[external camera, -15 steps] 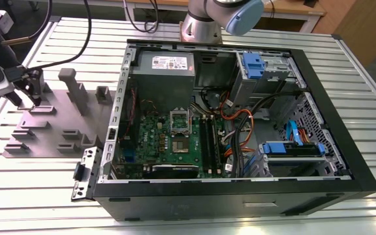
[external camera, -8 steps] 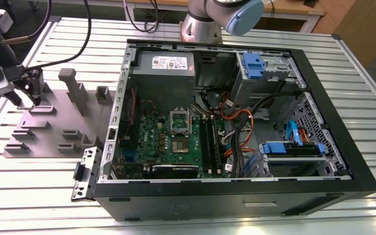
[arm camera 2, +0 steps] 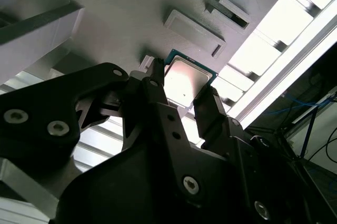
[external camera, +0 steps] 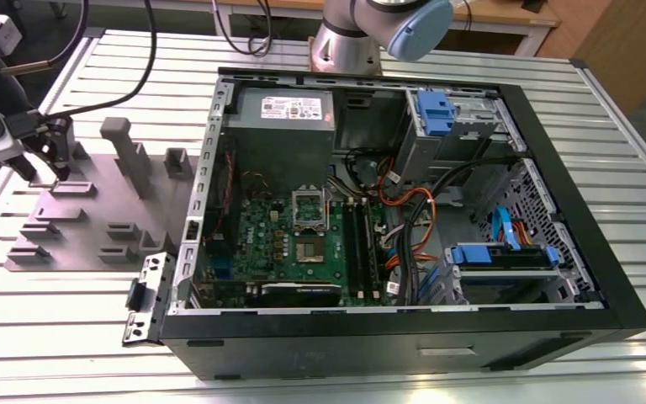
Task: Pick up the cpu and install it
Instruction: 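Pick up the cpu and move it towards the insertion slot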
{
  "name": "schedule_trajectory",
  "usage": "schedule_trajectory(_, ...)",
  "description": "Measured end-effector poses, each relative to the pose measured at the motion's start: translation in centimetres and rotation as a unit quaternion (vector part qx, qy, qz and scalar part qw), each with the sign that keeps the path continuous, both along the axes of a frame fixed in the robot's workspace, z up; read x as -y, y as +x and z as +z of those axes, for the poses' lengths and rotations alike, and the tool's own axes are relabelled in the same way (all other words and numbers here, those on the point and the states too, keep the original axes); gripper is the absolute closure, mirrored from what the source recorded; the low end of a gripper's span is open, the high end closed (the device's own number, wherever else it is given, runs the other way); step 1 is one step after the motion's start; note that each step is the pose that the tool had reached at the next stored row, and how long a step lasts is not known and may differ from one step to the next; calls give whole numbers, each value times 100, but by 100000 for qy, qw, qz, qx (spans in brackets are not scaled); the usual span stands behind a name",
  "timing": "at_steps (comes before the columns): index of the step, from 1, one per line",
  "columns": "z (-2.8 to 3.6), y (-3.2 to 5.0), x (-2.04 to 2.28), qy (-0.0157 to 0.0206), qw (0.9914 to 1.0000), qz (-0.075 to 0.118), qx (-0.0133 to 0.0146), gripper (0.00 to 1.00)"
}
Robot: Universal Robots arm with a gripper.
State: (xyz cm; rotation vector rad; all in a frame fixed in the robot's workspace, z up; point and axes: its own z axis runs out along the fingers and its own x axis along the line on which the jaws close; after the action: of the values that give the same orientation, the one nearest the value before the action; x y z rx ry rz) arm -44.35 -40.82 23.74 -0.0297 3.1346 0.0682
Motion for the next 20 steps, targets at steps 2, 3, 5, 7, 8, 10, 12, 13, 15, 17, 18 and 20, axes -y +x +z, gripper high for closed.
schedule_trajectory(2,4,0,0,-6,100000,0,-5,53)
schedule_trajectory(3,6,0,0,-6,100000,1,-3,53)
schedule_trajectory(5,11,0,0,-6,100000,0,-2,53)
schedule_trajectory(7,14,0,0,-4,100000,1,4,53)
schedule_trajectory(8,16,0,0,-4,100000,1,1,53)
schedule_trajectory(10,19,0,0,-4,100000,1,1,53)
schedule_trajectory(12,124,0,0,-23,100000,0,-4,53)
schedule_trajectory(13,124,0,0,-23,100000,0,-1,53)
schedule_trajectory(15,128,0,0,-23,100000,1,-4,53)
schedule_trajectory(17,132,0,0,-24,100000,1,-3,53)
schedule_trajectory(18,135,0,0,-27,100000,1,-7,53)
schedule_trajectory(20,138,0,0,-21,100000,-1,2,53)
